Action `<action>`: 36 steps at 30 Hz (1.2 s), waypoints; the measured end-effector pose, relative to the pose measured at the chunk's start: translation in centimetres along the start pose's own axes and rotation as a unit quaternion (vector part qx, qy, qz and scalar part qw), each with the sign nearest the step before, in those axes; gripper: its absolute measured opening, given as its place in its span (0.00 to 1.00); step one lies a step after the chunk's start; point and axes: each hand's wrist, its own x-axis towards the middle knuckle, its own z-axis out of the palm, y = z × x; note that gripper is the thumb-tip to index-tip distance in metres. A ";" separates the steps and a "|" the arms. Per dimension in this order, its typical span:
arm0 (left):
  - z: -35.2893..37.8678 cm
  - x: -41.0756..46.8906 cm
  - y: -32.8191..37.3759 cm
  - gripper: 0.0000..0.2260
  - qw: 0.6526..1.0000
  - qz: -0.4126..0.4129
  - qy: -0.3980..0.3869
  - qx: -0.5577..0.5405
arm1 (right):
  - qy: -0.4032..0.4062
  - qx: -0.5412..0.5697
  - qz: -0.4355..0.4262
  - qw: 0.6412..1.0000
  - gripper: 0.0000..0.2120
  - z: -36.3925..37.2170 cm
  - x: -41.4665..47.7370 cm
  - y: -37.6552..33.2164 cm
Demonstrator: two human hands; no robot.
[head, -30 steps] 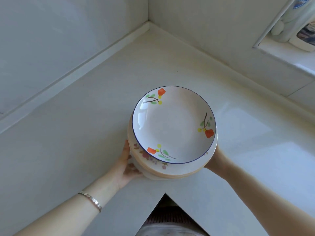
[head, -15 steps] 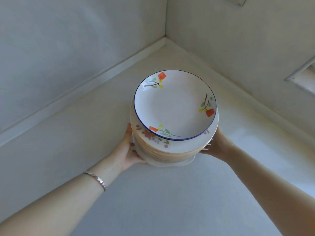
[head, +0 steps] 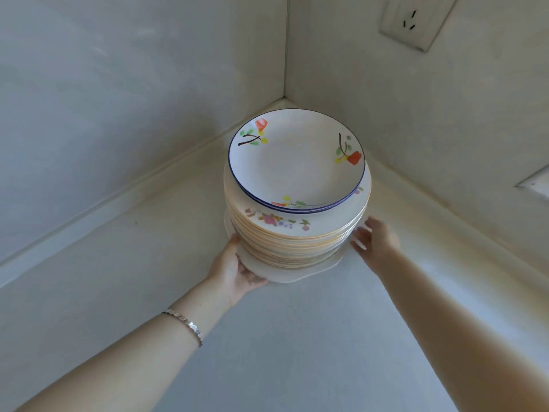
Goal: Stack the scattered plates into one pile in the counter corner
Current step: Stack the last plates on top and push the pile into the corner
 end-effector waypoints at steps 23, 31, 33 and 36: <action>1.2 4.4 0.3 0.14 0.972 0.107 0.134 0.161 | 0.012 0.026 0.005 1.000 0.13 2.5 -1.9 5.7; 4.2 8.0 1.7 0.11 0.973 0.131 0.148 0.117 | 0.018 -0.011 -0.012 1.000 0.10 5.8 3.2 1.1; 5.1 8.9 2.5 0.09 0.976 0.132 0.142 0.101 | 0.015 -0.007 -0.016 1.000 0.08 6.7 4.1 0.3; 6.3 10.4 4.2 0.08 0.979 0.133 0.129 0.089 | 0.013 -0.007 -0.021 1.000 0.15 8.2 5.5 -1.2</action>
